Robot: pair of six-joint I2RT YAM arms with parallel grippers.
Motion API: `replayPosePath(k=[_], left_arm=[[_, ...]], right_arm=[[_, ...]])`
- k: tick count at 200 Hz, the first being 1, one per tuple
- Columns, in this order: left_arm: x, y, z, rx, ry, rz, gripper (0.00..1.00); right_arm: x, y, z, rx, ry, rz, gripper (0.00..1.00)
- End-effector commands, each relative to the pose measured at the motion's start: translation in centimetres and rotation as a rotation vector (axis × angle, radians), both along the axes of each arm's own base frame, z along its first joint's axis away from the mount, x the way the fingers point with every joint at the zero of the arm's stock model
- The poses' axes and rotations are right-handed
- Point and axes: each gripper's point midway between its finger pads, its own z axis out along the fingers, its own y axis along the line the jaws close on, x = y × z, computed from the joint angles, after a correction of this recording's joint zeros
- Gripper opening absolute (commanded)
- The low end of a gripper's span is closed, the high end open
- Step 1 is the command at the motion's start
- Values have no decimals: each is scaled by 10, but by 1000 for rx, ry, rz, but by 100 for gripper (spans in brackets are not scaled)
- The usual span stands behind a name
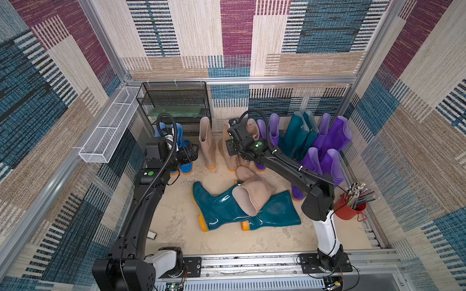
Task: Match and arrange rain boots in pairs
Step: Pair a pair of rain boots at the center of the board.
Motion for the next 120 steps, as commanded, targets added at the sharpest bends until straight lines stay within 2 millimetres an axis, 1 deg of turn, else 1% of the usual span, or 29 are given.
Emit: replayPosePath(k=[1,18,34,65,92,105,120], left_arm=[[0,7,9,37,-43,23,86],[-2,10,12,42,-54,30,86],[-2,10,13,42,-58,32,86],[-2,12,15,32,-62,33,86],[-2,15,16,14,-63,39,86],[-1,15,16,6,-65,37,86],[-1,17,16,-1,-65,40,86]], right_arm=[[3,25,6,51,1,92,24],[10,34,6,70,-9,117,8],[17,42,9,105,-18,137,0],[27,59,12,189,-34,218,0],[41,56,8,226,-25,208,0],[43,61,2,254,-6,248,0],[47,63,1,242,-23,258,0]])
